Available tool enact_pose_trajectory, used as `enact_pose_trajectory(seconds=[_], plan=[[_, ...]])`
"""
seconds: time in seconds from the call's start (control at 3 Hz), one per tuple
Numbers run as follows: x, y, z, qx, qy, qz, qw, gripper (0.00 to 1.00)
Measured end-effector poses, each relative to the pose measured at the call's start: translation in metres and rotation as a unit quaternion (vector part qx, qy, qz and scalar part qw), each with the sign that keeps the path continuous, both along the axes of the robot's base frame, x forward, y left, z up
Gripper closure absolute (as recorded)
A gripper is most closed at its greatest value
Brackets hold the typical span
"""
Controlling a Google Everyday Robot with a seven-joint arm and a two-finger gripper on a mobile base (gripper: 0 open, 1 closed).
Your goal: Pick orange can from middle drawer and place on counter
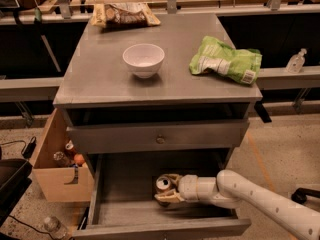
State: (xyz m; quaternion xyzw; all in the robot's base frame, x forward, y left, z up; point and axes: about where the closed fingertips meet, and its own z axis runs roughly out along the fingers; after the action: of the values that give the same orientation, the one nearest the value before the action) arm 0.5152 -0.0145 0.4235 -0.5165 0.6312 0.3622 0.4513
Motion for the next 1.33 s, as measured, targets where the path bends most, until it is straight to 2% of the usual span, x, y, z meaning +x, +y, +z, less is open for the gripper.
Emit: enact_pose_trajectory(seconds=[0.33, 0.67, 1.0, 1.33], plan=[[-0.001, 0.002, 0.000, 0.001, 0.000, 0.002, 1.0000, 0.87], [-0.001, 0.004, 0.000, 0.002, 0.001, 0.003, 1.0000, 1.00], [-0.018, 0.003, 0.036, 0.012, -0.012, 0.012, 0.9998, 1.00], [-0.045, -0.017, 0.113, 0.040, -0.005, 0.016, 0.9991, 1.00]])
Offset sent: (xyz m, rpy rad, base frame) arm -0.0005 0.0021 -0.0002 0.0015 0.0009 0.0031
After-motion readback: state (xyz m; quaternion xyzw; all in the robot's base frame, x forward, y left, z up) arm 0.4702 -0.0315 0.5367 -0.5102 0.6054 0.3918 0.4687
